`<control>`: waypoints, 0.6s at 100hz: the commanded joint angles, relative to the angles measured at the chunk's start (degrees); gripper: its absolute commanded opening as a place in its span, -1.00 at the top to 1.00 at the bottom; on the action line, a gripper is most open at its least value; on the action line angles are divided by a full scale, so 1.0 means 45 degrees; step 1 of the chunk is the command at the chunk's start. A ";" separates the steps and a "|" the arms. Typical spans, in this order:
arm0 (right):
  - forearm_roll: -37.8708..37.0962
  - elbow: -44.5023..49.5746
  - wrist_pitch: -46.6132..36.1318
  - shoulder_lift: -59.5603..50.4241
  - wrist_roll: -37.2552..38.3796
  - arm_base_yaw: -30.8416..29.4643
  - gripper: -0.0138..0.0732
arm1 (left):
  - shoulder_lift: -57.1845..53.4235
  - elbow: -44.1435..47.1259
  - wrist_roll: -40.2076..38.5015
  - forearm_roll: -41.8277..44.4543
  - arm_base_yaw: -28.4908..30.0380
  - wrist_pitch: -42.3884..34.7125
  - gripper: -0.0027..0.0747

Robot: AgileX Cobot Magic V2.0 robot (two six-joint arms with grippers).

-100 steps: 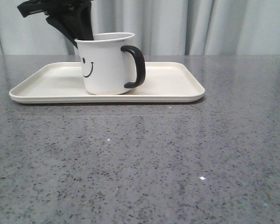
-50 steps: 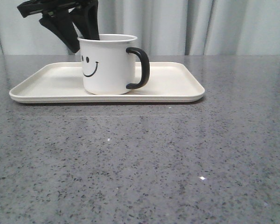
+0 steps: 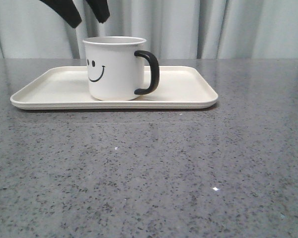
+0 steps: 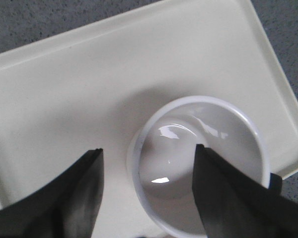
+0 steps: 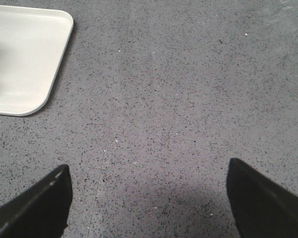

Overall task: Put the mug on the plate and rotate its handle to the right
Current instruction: 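Lower the mug onto the tray and open the left gripper, then raise the left gripper away from the mug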

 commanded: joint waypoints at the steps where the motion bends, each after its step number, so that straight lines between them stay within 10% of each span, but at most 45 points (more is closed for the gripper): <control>1: 0.0035 -0.0401 -0.0820 0.0107 -0.0031 0.0018 -0.76 | -0.1183 -0.0385 -0.0032 -0.0121 -0.0120 -0.0700 -0.10; 60: 0.0035 -0.0401 -0.0683 0.0107 -0.0031 0.0018 -0.76 | -0.7277 0.6405 -0.0081 0.0913 0.0351 -0.3904 -0.10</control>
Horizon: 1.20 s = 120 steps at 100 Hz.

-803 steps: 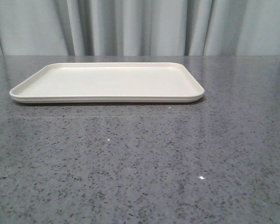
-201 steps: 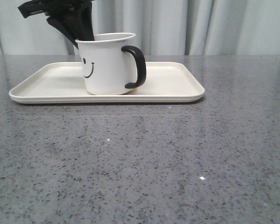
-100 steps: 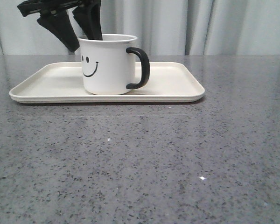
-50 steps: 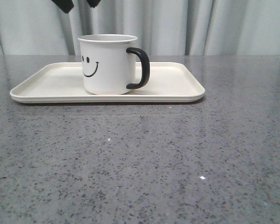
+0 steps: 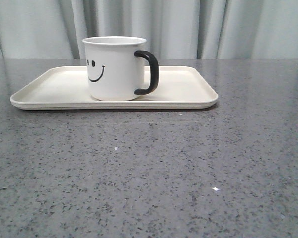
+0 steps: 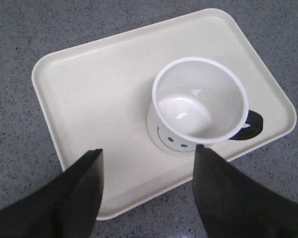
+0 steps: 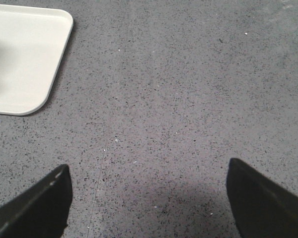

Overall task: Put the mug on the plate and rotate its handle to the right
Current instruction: 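Raise the left gripper away from the mug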

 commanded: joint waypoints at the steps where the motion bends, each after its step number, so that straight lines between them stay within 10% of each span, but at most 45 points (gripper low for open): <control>1: 0.0035 -0.0401 -0.0705 0.0107 -0.0031 0.0018 -0.76 | -0.1358 0.0651 -0.0081 0.0001 0.0328 -0.1179 -0.10; 82: 0.0098 -0.0401 -0.0796 0.0107 -0.0031 0.0018 -0.76 | -0.8325 0.8133 -0.0015 0.0055 0.2789 -0.2681 -0.10; 120: 0.4598 -0.0401 -0.0870 0.1501 -0.2444 0.0018 -0.76 | -0.8353 0.8154 -0.0015 0.0055 0.2789 -0.2742 -0.10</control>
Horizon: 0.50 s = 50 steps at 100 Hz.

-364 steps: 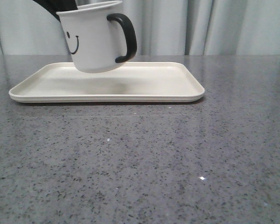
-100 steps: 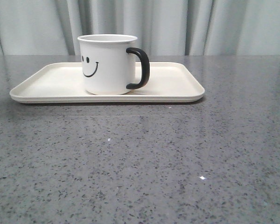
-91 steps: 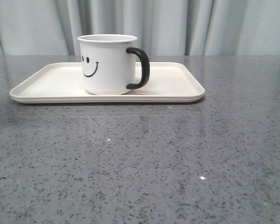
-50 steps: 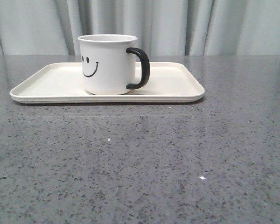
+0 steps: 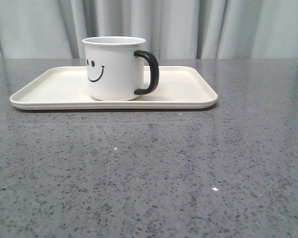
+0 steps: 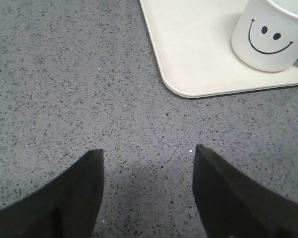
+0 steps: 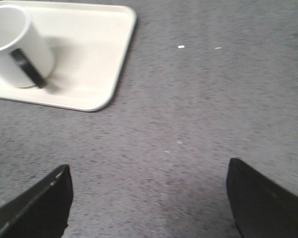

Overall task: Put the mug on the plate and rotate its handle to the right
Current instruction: 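Raise the left gripper away from the mug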

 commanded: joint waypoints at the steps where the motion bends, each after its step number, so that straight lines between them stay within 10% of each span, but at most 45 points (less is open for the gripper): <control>1: 0.1265 -0.0401 -0.0883 0.0604 -0.0782 0.0018 -0.76 | -0.0032 -0.0326 -0.0015 -0.0091 0.0027 -0.0950 -0.10; 50: 0.1851 -0.2652 -0.2600 0.4829 -0.1192 0.2879 -0.76 | -0.0032 -0.0326 -0.0015 -0.0091 0.0027 -0.0950 -0.09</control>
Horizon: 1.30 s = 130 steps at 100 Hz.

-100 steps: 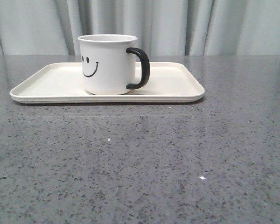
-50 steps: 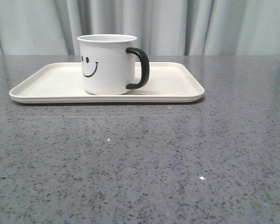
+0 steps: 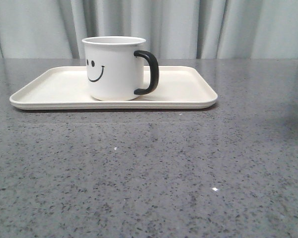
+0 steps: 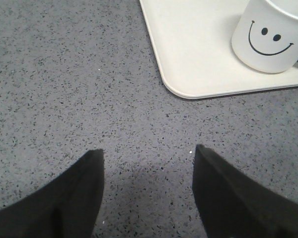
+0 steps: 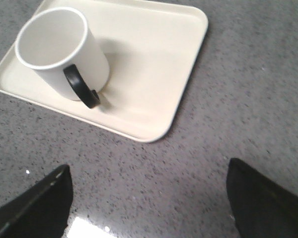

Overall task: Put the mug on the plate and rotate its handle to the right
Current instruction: 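Raise the left gripper away from the mug, then lower the right gripper into the mug rim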

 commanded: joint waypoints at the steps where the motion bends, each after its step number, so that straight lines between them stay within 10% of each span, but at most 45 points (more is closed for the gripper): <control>1: 0.0397 -0.1070 -0.1109 0.0752 -0.0192 0.0805 -0.76 | -0.0032 -0.0326 -0.0015 -0.0091 0.0027 -0.0902 -0.09; 78: -0.5782 -0.8039 -0.0693 0.7867 0.5166 0.5011 -0.73 | -0.0032 -0.0326 -0.0015 -0.0091 0.0027 -0.0861 -0.01; 130: -0.6061 -0.9938 0.0040 1.0198 0.5496 0.5339 -0.73 | -0.0032 -0.0326 -0.0015 -0.0091 0.0027 -0.0861 -0.01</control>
